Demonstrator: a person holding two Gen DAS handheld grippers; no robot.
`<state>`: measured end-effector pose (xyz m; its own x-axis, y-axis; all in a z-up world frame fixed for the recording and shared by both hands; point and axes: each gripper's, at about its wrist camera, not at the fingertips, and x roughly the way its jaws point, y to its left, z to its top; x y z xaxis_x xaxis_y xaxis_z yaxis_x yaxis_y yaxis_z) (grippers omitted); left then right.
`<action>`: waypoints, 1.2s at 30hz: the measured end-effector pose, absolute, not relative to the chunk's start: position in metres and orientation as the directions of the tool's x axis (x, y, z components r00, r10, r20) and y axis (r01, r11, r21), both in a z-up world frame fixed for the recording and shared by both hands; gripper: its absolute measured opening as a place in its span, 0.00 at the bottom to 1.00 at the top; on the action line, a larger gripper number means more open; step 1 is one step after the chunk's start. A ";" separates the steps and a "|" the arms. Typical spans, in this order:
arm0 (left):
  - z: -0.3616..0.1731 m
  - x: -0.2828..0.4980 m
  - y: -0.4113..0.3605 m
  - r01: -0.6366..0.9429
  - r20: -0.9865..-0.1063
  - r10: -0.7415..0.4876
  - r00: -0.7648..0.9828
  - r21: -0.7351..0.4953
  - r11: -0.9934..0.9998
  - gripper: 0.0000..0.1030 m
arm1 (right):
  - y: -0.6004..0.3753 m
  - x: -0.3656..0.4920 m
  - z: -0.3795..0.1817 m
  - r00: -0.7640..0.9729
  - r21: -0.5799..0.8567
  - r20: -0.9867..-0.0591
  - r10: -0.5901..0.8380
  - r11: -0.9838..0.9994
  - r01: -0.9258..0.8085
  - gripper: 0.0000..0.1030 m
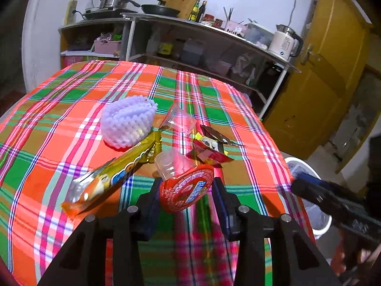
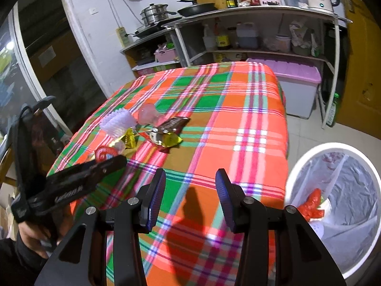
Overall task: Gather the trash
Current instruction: 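Grasp the red-lidded cup with the left tool while the right tool grasps the yellow candy bag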
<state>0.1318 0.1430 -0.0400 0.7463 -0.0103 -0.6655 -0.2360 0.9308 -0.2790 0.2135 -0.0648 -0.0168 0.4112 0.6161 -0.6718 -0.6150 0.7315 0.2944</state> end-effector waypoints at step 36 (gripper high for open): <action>-0.050 0.097 0.176 -0.217 -0.637 -0.066 0.768 -0.355 0.910 0.40 | 0.049 0.247 -0.044 0.356 0.143 -0.751 0.555 0.664 -0.734 0.29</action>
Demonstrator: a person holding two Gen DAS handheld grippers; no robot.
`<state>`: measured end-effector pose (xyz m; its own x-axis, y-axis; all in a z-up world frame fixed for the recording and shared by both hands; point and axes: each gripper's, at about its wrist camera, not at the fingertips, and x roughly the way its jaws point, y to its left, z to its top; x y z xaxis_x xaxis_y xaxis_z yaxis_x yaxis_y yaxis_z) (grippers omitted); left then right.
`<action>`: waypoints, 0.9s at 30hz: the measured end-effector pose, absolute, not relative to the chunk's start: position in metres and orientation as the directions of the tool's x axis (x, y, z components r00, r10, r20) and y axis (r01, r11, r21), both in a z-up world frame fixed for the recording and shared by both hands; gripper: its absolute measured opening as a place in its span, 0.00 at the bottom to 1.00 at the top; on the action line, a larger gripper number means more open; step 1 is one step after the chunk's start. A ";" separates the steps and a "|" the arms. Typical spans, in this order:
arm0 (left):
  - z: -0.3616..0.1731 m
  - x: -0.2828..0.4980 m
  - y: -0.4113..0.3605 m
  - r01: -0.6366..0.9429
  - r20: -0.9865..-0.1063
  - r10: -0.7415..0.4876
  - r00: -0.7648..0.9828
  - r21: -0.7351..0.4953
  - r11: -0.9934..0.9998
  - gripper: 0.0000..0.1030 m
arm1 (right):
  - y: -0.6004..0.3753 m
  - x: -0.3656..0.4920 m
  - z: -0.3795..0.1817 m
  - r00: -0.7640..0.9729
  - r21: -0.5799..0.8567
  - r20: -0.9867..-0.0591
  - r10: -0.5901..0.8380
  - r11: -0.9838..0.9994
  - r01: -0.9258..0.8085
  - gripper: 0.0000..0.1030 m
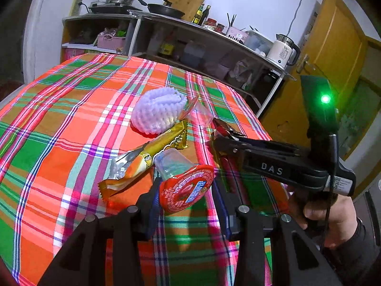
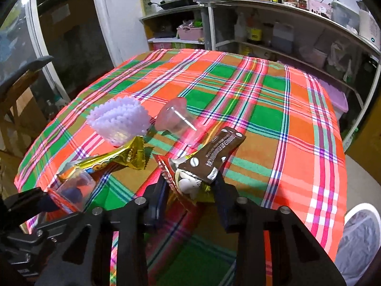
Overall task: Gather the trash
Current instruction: 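Grasp the red-lidded cup with the left tool while the right tool grasps the yellow candy bag, then carry the red-lidded cup and yellow candy bag over the bin and release both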
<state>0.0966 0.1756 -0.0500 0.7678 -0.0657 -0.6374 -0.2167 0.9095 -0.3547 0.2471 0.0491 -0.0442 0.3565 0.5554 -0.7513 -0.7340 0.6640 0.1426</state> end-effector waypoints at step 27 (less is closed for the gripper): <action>-0.003 0.071 0.108 -0.120 -0.599 -0.074 0.797 -0.277 0.953 0.40 | -0.077 0.168 0.012 0.456 0.251 -0.624 0.635 0.715 -0.652 0.29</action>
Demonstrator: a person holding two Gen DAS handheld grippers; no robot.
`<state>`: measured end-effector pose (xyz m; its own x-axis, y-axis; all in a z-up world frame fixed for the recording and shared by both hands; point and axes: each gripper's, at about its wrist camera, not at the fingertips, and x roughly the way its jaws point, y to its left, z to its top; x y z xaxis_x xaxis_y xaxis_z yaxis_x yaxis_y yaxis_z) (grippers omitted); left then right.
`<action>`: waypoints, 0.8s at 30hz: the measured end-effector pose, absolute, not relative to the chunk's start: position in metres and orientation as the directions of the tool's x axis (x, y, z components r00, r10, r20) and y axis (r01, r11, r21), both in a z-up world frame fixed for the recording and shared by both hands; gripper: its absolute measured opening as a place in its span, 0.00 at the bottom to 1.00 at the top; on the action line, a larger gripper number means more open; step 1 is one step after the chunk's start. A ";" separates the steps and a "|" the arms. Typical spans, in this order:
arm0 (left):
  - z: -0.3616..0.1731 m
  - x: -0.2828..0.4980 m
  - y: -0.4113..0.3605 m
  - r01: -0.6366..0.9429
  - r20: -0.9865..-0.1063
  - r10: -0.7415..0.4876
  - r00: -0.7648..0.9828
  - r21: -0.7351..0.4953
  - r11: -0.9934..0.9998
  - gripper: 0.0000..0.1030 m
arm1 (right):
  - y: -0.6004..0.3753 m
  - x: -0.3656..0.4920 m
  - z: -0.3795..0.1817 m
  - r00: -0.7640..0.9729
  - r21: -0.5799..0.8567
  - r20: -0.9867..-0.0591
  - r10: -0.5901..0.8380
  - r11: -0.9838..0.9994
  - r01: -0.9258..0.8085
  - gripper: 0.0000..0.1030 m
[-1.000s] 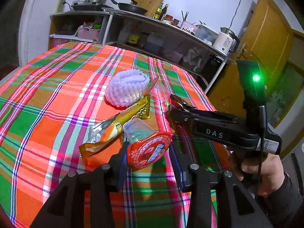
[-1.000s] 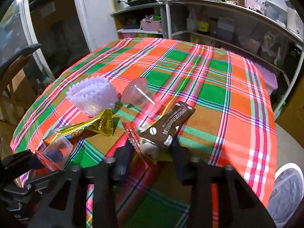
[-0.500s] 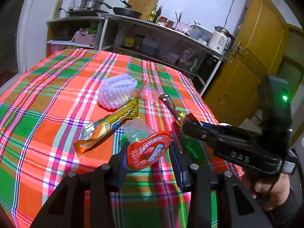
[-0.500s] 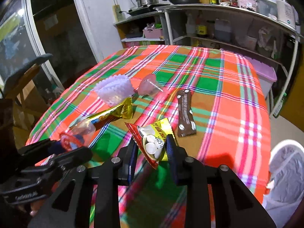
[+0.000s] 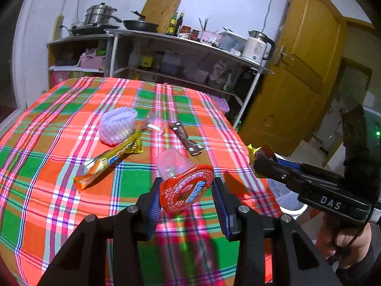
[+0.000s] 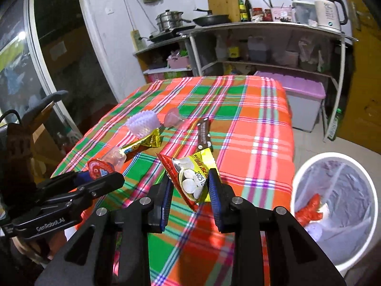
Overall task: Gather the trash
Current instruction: 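Carry the red-lidded cup and yellow candy bag over the bin and release both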
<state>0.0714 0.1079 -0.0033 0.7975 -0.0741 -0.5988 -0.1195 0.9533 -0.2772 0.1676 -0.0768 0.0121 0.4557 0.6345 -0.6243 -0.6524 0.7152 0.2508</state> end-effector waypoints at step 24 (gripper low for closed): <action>0.029 0.072 0.035 0.000 -0.568 -0.122 0.814 -0.210 0.978 0.40 | -0.158 0.140 0.036 0.570 0.256 -0.557 0.604 0.778 -0.574 0.29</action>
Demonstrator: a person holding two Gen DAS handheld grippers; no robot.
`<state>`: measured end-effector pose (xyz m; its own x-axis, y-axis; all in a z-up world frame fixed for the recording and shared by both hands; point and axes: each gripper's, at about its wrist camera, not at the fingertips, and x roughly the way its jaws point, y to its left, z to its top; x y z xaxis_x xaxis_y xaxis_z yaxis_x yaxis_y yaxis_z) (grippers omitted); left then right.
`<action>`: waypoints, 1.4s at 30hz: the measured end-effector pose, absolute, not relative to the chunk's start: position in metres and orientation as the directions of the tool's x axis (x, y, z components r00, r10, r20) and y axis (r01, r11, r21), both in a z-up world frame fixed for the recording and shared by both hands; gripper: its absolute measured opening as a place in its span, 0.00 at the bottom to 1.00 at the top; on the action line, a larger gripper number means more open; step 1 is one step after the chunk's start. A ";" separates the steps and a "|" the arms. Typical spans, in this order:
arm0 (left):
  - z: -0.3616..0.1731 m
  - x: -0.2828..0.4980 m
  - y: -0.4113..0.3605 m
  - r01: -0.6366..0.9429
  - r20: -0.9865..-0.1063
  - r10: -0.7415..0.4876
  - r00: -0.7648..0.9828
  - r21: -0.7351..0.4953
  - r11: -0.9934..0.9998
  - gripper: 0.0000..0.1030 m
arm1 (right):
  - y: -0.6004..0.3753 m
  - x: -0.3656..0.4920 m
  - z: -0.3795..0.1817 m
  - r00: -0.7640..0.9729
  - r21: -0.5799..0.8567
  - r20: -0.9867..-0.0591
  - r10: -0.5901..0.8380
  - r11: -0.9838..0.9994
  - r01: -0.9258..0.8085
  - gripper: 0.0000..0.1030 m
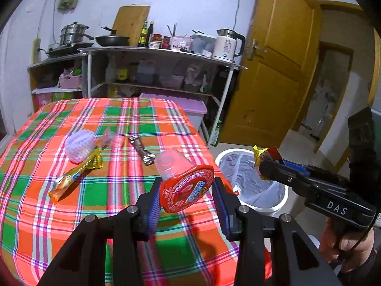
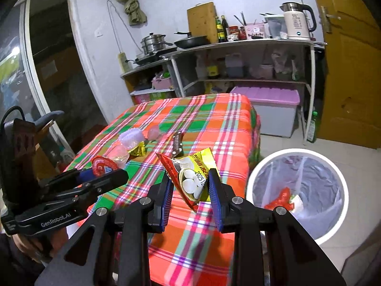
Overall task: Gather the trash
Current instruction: 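Carry the red-lidded cup and yellow candy bag over the bin and release both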
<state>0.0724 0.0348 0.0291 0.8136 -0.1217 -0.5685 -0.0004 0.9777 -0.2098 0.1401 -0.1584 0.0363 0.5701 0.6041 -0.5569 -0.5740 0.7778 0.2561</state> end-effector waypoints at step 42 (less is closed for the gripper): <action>-0.006 0.169 -0.063 0.170 -0.638 -0.252 0.728 -0.188 0.967 0.41 | -0.268 0.186 0.002 0.664 0.284 -0.609 0.433 0.901 -0.327 0.29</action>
